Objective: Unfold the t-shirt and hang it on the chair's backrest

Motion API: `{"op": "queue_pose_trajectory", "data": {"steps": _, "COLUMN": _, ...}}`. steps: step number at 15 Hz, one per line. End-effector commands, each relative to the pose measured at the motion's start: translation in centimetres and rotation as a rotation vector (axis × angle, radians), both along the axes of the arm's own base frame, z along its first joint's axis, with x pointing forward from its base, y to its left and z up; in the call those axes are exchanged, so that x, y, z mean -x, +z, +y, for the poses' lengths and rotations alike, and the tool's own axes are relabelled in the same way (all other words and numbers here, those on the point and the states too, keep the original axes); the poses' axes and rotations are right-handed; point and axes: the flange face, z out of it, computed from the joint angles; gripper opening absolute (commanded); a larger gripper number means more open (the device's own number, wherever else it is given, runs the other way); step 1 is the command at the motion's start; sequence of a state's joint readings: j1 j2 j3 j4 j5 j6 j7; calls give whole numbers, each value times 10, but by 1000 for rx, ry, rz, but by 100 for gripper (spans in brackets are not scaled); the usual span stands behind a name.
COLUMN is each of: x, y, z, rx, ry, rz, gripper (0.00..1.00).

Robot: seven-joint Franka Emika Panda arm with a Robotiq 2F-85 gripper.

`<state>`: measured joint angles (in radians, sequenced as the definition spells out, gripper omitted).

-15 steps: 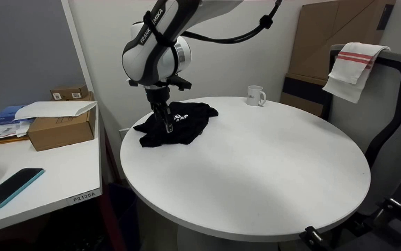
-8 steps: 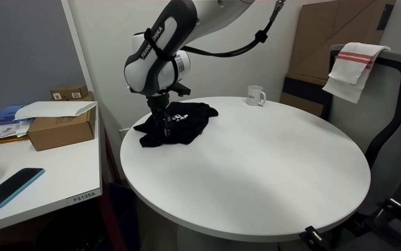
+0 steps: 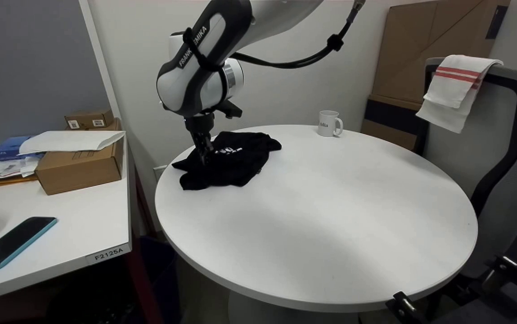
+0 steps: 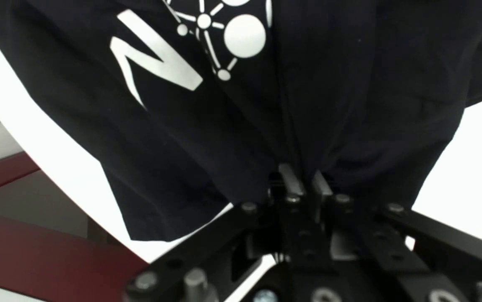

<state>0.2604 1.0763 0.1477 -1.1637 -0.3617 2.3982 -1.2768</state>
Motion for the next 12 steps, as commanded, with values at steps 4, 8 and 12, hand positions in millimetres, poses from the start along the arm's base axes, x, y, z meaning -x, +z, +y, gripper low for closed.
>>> {"op": "queue_pose_trajectory", "data": {"steps": 4, "x": -11, "y": 82, "z": -7, "rx": -171, "ry": -186, "rz": -36, "gripper": 2}}
{"op": "queue_pose_trajectory", "data": {"steps": 8, "x": -26, "y": 176, "z": -30, "rx": -314, "ry": -349, "rz": -112, "gripper": 2}}
{"op": "queue_pose_trajectory", "data": {"steps": 12, "x": -29, "y": 293, "z": -52, "rx": -456, "ry": -486, "rz": -233, "gripper": 2}}
